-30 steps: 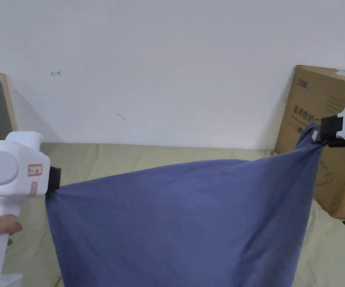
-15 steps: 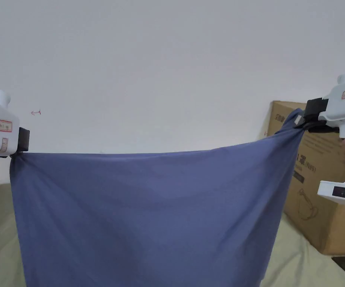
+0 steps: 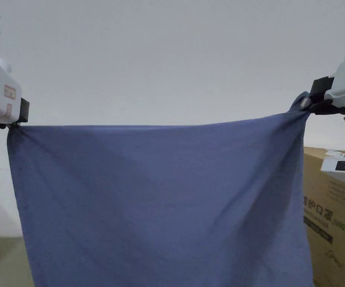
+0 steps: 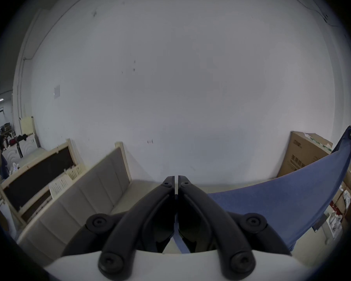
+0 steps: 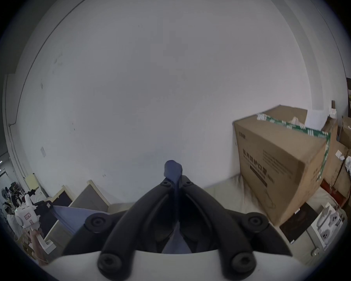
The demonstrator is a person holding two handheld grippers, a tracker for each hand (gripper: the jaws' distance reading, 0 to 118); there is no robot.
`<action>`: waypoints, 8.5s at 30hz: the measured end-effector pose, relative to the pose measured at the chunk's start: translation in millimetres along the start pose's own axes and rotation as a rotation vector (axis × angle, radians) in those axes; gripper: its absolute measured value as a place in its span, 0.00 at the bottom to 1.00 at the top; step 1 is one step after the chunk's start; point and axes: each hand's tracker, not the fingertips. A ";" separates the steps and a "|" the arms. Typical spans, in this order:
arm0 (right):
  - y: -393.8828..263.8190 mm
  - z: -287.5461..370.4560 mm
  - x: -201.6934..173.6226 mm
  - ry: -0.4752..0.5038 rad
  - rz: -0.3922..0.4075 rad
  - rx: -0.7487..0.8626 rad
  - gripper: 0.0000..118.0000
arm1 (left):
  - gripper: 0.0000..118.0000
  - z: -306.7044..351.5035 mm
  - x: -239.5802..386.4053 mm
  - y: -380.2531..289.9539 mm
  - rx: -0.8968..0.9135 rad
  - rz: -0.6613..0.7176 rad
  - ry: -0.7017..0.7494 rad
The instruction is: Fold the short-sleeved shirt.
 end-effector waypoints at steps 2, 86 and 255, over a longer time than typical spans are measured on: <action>11.6 -8.3 -3.2 -0.004 -0.004 0.009 0.02 | 0.00 -18.4 -3.5 16.1 0.020 -0.008 -0.001; -612.6 348.6 94.3 -0.219 0.047 -0.759 0.00 | 0.84 310.2 -104.6 -575.4 -0.787 0.039 -0.082; -515.7 74.1 163.1 -0.174 0.067 -0.826 0.77 | 0.00 158.4 -10.6 -495.6 -0.866 0.029 -0.221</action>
